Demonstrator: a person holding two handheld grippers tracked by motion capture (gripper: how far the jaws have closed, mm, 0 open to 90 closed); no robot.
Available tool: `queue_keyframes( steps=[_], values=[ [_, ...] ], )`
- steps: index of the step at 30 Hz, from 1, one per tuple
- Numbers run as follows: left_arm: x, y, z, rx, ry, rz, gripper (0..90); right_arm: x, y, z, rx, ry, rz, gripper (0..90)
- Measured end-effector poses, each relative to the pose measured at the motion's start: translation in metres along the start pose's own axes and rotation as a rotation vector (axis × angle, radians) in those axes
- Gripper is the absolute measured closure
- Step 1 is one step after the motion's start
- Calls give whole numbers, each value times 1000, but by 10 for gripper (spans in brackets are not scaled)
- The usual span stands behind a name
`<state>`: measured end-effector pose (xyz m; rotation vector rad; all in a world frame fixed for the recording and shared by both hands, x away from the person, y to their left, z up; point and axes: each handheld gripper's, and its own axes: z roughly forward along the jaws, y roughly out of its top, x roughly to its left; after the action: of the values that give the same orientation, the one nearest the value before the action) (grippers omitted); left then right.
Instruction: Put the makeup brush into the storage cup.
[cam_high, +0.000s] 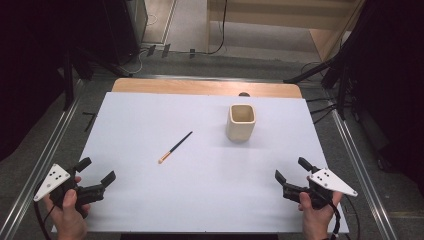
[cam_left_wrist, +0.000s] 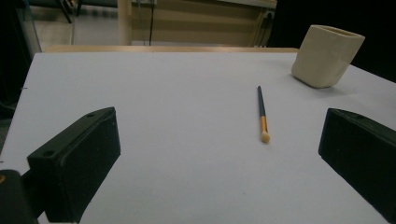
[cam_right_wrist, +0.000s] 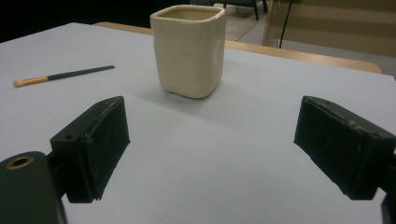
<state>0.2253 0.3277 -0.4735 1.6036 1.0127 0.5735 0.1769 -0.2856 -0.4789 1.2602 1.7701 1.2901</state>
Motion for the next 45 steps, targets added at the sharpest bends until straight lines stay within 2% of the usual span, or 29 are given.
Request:
queue_keyframes(
  steps=[6, 9, 14, 16, 17, 20, 21, 22, 23, 28, 31, 32, 36, 45],
  values=[
    [-3, 1, 3, 3, -9, 15, 0, -1, -1, -1, -1, -1, 7, 109],
    [-1, 1, 5, 7, -12, -4, 0, -1, 0, -2, -15, 20, 23, 113],
    [-4, 3, 8, 0, -16, -17, 0, 0, 0, -2, -12, 18, 16, 113],
    [-9, 8, 11, 21, 27, 43, 0, 2, 0, -1, -8, 22, 11, 113],
    [-9, 8, 11, 21, 27, 43, 0, 2, 0, -1, -6, 21, 12, 113],
    [-13, 14, 18, 21, -28, 14, 0, 3, 0, -1, -8, 25, 6, 113],
    [-13, 14, 18, 21, -28, 14, 0, 3, 0, -1, -8, 27, 6, 114],
    [-15, 17, 23, 24, -68, -1, 0, 3, 0, -1, -7, 27, 7, 117],
    [-16, 18, 25, 37, -75, 4, 0, 3, 0, -1, -6, 28, 6, 119],
    [-22, 22, 36, 58, -85, 5, 0, 5, 0, -1, -5, 31, 8, 125],
    [-25, 26, 43, 65, -84, -12, 0, 5, 0, -1, -4, 30, 1, 130],
    [-26, 28, 48, 68, -104, -17, 0, 5, 0, -1, -2, 29, 0, 131],
    [-30, 32, 56, 75, -132, -6, 0, 6, 0, -1, -2, 27, 3, 133],
    [-37, 40, 71, 115, -152, 3, 0, 7, 0, -1, 1, 33, -3, 135]
  ],
)
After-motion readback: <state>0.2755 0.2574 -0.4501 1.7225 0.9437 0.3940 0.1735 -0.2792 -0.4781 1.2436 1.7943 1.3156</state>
